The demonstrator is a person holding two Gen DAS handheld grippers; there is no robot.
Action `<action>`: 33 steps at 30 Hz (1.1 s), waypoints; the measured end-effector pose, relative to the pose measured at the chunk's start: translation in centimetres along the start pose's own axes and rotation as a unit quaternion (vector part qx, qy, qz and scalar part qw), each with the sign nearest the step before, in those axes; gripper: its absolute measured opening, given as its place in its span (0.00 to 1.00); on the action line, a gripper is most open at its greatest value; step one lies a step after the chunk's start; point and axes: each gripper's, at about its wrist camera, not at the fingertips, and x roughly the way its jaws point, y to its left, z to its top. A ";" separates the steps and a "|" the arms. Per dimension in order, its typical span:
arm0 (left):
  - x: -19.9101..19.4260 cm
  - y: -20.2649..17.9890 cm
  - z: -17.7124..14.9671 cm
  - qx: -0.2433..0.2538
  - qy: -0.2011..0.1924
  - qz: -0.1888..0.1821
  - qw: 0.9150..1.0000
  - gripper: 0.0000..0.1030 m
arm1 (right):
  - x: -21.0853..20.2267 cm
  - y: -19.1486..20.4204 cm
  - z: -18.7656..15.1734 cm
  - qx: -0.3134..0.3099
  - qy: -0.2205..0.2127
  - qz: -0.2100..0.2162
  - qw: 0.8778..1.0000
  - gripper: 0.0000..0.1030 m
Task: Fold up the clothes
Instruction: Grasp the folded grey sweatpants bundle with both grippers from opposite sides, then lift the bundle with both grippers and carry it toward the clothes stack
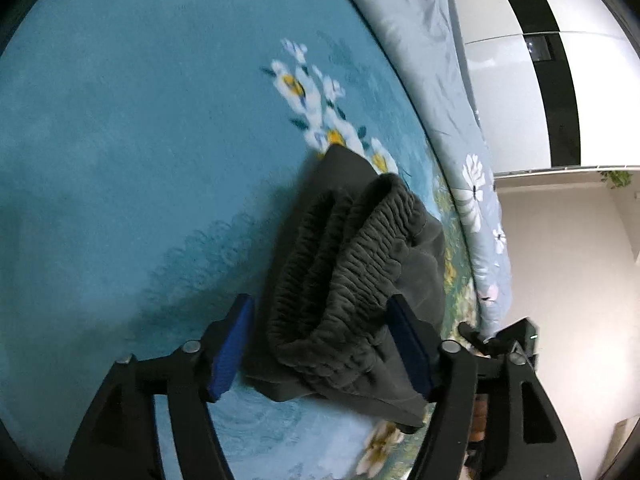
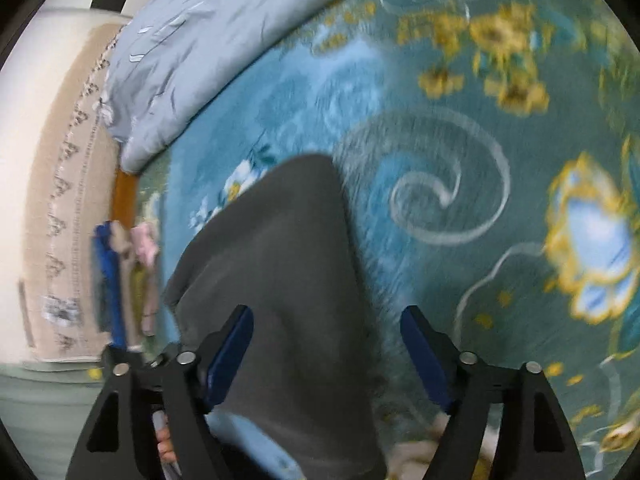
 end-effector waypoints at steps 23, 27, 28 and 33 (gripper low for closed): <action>4.8 0.9 2.4 -0.042 0.040 -0.050 0.997 0.81 | 5.5 1.4 0.9 0.018 0.039 0.040 0.998 0.84; 4.8 0.6 2.4 -0.028 0.037 -0.042 0.998 0.71 | 5.6 2.0 0.8 0.021 0.034 0.017 0.999 0.83; 4.8 0.5 2.4 -0.027 0.036 -0.041 0.998 0.69 | 5.6 2.2 0.8 0.025 0.032 0.012 0.999 0.82; 4.6 -0.1 2.4 -0.015 0.031 -0.032 0.999 0.60 | 5.6 2.6 0.7 0.039 0.024 -0.010 0.999 0.67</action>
